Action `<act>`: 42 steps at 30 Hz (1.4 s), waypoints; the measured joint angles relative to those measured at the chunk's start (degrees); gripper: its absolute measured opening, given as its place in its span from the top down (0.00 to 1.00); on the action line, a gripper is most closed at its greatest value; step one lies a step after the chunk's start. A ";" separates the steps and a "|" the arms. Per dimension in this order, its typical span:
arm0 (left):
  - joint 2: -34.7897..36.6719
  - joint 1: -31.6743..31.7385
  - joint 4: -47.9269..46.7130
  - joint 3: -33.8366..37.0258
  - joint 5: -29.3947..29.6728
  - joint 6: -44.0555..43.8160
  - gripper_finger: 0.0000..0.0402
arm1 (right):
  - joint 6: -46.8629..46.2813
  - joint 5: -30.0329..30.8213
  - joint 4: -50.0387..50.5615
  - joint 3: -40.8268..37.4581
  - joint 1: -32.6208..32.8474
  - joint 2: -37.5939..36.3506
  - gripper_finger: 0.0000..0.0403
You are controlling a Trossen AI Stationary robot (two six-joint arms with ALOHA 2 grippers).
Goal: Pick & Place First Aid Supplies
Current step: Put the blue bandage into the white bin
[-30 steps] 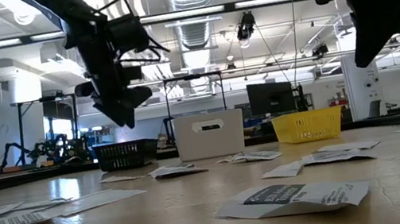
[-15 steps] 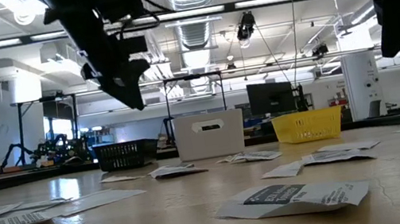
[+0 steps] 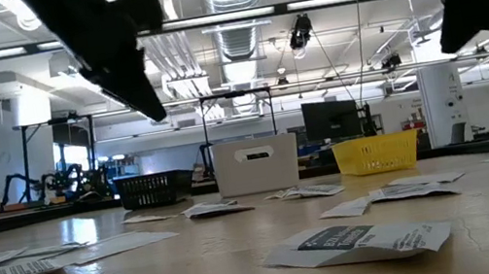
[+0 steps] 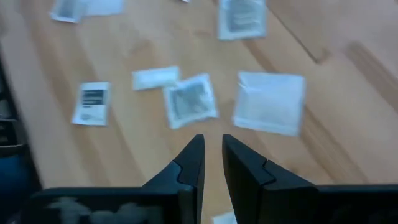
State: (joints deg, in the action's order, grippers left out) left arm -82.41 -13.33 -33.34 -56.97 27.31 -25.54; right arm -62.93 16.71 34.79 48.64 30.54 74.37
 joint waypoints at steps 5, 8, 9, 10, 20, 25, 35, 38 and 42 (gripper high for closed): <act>0.00 -7.19 -1.67 0.02 -1.40 -5.40 0.62 | 4.91 1.38 -6.48 0.00 1.17 0.00 0.87; 0.00 -10.77 -3.30 0.02 -1.42 -9.56 0.62 | 10.17 5.21 -11.17 0.00 1.88 0.00 0.87; 0.00 -11.82 -3.73 0.02 -1.42 -11.11 0.62 | 12.20 6.57 -12.85 0.00 2.06 0.00 0.87; 0.00 -12.78 -4.09 0.04 -1.42 -12.65 0.62 | 14.22 7.68 -14.54 0.00 2.18 0.00 0.87; 0.02 -20.24 -4.35 0.52 -1.38 -23.05 0.62 | 30.54 13.69 -23.90 0.33 2.10 0.00 0.87; 0.02 -21.67 -4.68 2.76 -1.37 -27.58 0.62 | 40.94 17.76 -23.58 2.53 2.08 0.00 0.87; 0.02 -22.20 -5.16 3.96 -1.34 -29.60 0.62 | 50.66 18.01 -4.10 12.58 2.08 0.00 0.87; 0.02 -22.13 -5.23 3.96 -1.04 -28.47 0.62 | 44.41 18.00 5.71 15.01 2.08 0.00 0.87; 0.02 -22.05 -6.02 3.96 -0.57 -28.26 0.62 | 36.12 16.01 14.14 16.02 2.19 -0.02 0.87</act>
State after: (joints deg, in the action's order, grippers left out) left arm -82.39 -35.38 -39.36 -53.01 26.74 -53.81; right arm -26.80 32.72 48.93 64.66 32.73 74.35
